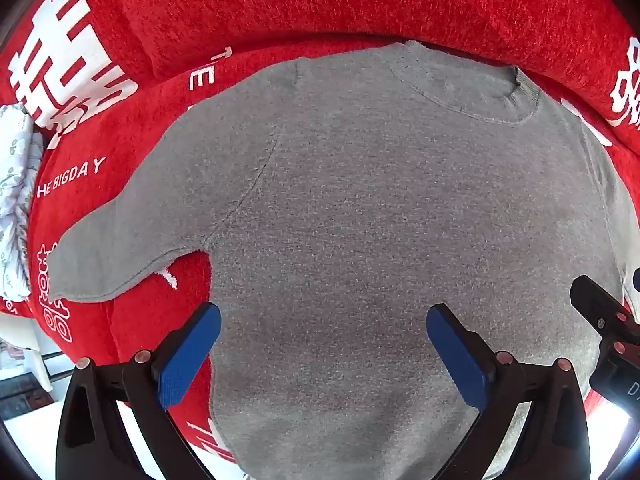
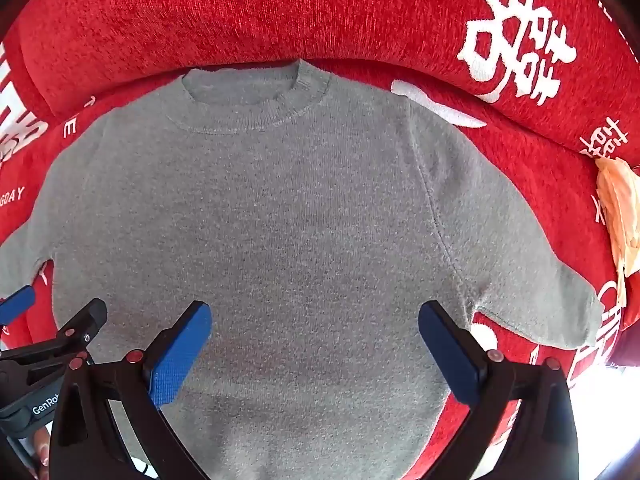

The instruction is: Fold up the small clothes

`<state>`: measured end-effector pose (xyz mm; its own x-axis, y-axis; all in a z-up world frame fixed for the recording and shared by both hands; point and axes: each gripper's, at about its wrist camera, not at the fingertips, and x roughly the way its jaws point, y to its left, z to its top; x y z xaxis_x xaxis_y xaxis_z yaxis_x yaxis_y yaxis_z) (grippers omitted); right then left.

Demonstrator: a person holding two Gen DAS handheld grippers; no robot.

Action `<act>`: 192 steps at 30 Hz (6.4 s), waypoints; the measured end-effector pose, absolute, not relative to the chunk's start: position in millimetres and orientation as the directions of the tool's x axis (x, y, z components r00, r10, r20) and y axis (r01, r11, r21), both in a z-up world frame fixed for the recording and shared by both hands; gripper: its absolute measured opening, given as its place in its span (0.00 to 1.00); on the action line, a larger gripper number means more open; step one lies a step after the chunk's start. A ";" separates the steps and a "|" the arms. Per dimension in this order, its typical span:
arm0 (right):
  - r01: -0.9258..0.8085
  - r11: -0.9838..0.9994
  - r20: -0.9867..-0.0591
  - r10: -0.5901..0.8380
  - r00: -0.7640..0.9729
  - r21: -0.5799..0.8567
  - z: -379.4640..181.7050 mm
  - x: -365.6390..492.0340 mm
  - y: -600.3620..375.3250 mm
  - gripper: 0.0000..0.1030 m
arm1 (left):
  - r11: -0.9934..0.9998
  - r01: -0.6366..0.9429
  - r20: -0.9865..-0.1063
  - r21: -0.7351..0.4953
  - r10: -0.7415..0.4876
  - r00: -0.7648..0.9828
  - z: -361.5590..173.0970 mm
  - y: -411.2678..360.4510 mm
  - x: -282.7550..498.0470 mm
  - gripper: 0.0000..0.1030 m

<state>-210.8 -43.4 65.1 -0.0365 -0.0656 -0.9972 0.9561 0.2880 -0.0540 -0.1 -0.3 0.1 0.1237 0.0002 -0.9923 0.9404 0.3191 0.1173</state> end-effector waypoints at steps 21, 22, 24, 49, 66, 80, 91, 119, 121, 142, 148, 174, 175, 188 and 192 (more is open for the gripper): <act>0.957 0.284 -0.997 -0.062 -0.038 -0.055 67.7 -207.9 -43.9 1.00 | 0.323 0.939 -0.992 0.119 0.003 0.124 2.4 1.7 0.6 1.00; 0.957 0.284 -0.997 -0.062 -0.039 -0.055 67.8 -208.4 -43.7 1.00 | 0.324 0.939 -0.992 0.118 0.004 0.124 2.7 1.4 0.6 1.00; 0.958 0.283 -0.997 -0.061 -0.038 -0.054 68.0 -208.7 -44.1 1.00 | 0.325 0.938 -0.992 0.118 0.005 0.123 3.1 0.9 0.1 1.00; 0.962 0.268 -0.998 -0.051 -0.037 -0.049 66.0 -204.3 -40.0 1.00 | 0.326 0.941 -0.995 0.094 -0.001 0.099 3.0 6.8 1.9 1.00; 0.955 0.292 -0.997 -0.055 -0.045 -0.059 67.4 -185.3 -37.1 1.00 | 0.348 0.933 -0.988 0.096 -0.077 0.130 0.0 18.3 26.8 1.00; 0.945 0.322 -0.998 -0.054 -0.039 -0.055 66.0 -156.4 -31.2 1.00 | 0.395 0.911 -0.987 0.116 -0.060 0.152 -3.0 34.3 64.9 1.00; 0.926 0.377 -0.999 -0.045 -0.009 -0.025 65.2 -116.2 -20.2 1.00 | 0.496 0.867 -0.989 0.048 -0.097 0.110 -4.9 69.6 129.3 1.00; 0.883 0.465 -0.996 -0.025 0.083 0.062 58.3 -45.3 33.1 1.00 | 0.805 0.474 -0.919 -0.358 -0.393 -0.027 -54.0 165.1 326.7 0.05; 0.889 0.452 -0.995 -0.029 0.096 0.073 60.3 -49.1 34.6 1.00 | 0.770 0.533 -0.907 -0.350 -0.421 0.012 -36.9 162.9 319.6 0.05; 0.978 0.077 -0.975 -0.091 0.202 0.195 60.9 -254.1 -24.1 1.00 | 0.090 0.964 -0.892 -0.250 -0.408 -0.193 12.8 -51.4 -19.8 0.06; 0.959 0.142 -0.968 -0.012 0.250 0.245 46.1 -250.7 -36.7 1.00 | 0.131 0.976 -0.916 -0.175 -0.386 -0.113 17.2 -22.2 -10.5 0.87; 0.849 -0.161 -0.848 -0.286 0.447 0.503 31.8 -230.7 -72.3 0.18 | 0.433 0.901 -0.964 0.037 -0.223 0.147 -3.0 56.8 111.0 0.90; 0.800 -0.259 -0.835 -0.275 0.476 0.541 17.4 -250.6 -69.1 0.21 | 0.424 0.904 -0.963 0.044 -0.224 0.152 -4.2 54.9 111.3 0.90; 0.796 -0.126 -0.799 -0.223 0.558 0.592 6.7 -204.6 -129.4 0.74 | 0.434 0.900 -0.979 -0.033 -0.195 0.058 -7.4 -16.8 144.4 0.94; 0.814 -0.147 -0.826 -0.144 0.545 0.562 -7.1 -191.3 -157.0 0.07 | 0.432 0.902 -0.985 -0.021 -0.164 0.055 -19.8 -30.9 140.8 0.94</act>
<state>-191.3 -157.0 -7.1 0.5446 -0.1440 -0.8262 0.8138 -0.1472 0.5621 140.8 -30.9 -19.8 0.0554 -0.1638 -0.9849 0.9017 0.4319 -0.0211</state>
